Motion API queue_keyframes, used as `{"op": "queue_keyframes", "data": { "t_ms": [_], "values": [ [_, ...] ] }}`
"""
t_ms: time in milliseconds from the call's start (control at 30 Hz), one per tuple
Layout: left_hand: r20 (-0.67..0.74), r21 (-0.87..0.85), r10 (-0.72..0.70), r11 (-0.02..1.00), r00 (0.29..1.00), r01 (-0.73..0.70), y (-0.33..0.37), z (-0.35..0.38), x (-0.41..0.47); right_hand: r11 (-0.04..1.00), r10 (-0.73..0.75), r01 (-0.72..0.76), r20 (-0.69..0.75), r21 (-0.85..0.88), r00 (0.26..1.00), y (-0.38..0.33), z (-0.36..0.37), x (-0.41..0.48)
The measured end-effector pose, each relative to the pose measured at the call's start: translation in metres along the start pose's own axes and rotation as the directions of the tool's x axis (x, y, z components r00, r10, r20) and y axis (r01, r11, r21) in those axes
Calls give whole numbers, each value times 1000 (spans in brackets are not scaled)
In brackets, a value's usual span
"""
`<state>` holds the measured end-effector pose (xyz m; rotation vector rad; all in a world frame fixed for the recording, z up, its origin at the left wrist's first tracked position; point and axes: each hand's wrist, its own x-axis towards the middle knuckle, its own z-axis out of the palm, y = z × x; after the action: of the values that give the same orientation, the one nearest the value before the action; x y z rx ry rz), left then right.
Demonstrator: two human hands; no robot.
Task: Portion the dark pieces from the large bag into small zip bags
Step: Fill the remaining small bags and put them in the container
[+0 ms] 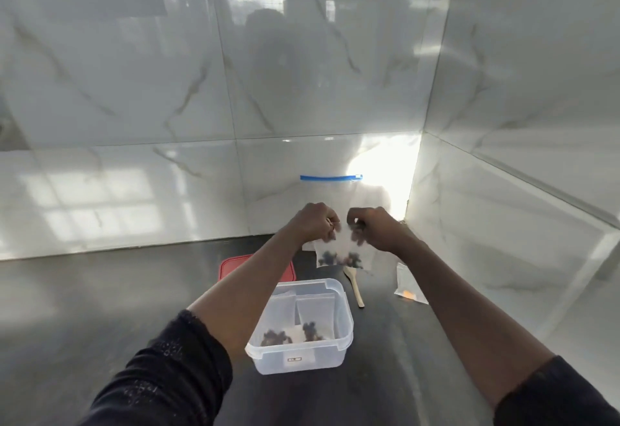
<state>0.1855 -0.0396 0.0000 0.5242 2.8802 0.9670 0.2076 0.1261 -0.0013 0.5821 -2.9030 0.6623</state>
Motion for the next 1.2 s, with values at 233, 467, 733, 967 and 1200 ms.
{"op": "queue_keyframes", "data": {
  "t_ms": [233, 467, 733, 967, 1200],
  "values": [
    [198, 288, -153, 953, 968, 91, -39, -26, -41, 996, -80, 83, 213, -9, 974, -72, 32, 3],
    [434, 342, -335, 920, 836, 191, -78, 4, -70, 994, -28, 78, 516, -75, 856, -89, 78, -5],
    [325, 391, -237, 915, 915, 99, -92, 28, -75, 965, 168, -24, 544, -262, 822, -67, 117, -13],
    [134, 326, -73, 945, 988, 26, -69, 29, -51, 949, 212, -140, 243, -282, 947, -48, 116, -9],
    [61, 143, -6, 990, 998, -3, -34, 43, -14, 953, 295, -289, 71, -90, 953, -9, 87, -6]
  ]
}}
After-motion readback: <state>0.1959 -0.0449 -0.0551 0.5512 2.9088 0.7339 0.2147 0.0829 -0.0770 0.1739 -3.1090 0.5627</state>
